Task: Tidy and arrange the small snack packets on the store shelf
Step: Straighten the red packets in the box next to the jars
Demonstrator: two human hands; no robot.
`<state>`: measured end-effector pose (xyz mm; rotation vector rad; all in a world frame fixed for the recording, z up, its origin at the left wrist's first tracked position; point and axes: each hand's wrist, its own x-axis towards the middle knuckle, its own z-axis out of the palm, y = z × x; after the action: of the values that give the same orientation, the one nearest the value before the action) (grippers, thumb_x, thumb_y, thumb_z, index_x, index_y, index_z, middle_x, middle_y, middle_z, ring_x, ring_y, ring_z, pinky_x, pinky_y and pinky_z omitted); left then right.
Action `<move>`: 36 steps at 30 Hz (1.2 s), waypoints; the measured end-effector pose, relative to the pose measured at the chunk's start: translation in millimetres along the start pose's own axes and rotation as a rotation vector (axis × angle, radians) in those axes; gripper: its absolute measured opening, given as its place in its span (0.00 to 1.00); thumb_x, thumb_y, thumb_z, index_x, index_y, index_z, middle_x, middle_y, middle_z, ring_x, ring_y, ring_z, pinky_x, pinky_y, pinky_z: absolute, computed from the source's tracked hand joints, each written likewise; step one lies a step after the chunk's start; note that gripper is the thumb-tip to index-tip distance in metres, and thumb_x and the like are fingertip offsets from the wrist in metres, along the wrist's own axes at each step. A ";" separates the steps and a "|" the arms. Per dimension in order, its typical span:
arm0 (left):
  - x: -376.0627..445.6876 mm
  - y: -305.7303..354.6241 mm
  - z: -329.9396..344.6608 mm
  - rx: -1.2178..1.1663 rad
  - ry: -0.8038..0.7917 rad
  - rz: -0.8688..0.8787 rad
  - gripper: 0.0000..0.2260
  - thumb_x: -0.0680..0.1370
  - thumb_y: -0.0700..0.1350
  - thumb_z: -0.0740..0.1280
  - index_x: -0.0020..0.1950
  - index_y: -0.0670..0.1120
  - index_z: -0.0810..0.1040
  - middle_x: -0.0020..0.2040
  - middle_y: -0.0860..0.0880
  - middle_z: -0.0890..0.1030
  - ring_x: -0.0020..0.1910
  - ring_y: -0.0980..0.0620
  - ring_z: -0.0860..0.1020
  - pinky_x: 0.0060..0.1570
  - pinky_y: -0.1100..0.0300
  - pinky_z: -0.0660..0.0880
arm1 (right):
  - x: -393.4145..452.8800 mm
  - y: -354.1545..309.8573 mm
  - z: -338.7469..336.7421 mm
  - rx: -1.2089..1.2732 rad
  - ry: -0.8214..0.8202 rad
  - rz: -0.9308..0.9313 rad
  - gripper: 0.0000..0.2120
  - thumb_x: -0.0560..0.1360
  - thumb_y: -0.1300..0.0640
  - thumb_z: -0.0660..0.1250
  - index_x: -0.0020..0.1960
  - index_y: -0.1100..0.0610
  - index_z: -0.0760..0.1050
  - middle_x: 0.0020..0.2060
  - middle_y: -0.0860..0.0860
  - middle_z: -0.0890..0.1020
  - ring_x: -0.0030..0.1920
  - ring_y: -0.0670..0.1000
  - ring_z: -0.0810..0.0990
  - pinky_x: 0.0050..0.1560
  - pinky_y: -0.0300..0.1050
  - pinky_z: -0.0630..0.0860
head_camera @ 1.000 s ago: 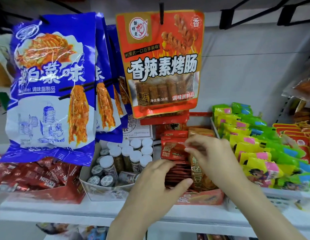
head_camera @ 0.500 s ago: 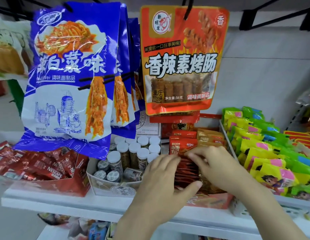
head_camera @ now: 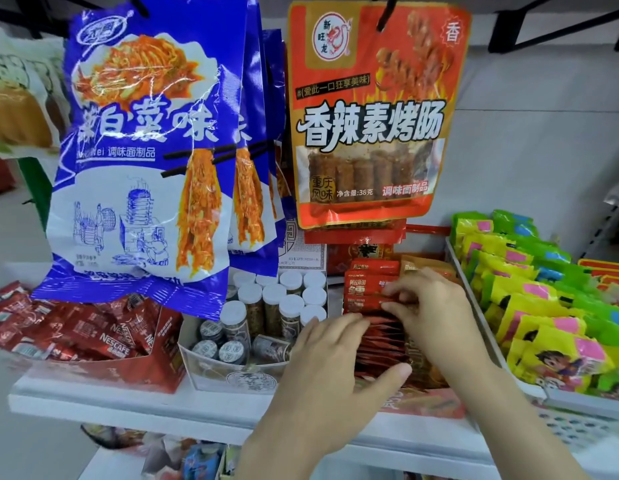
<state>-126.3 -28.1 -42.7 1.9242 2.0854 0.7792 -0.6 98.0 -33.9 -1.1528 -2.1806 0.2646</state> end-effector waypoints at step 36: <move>9.1 41.0 -17.0 -1.077 0.012 -0.089 0.09 0.69 0.48 0.72 0.47 0.50 0.86 0.44 0.43 0.86 0.41 0.50 0.85 0.42 0.65 0.79 | 2.3 -3.6 -112.5 1.027 0.212 0.367 0.02 0.73 0.61 0.72 0.45 0.55 0.81 0.35 0.51 0.86 0.36 0.48 0.85 0.37 0.42 0.83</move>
<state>-100.2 -22.9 -6.0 1.1891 1.2438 1.4679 66.8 84.5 55.2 -0.8740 -1.2945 1.1883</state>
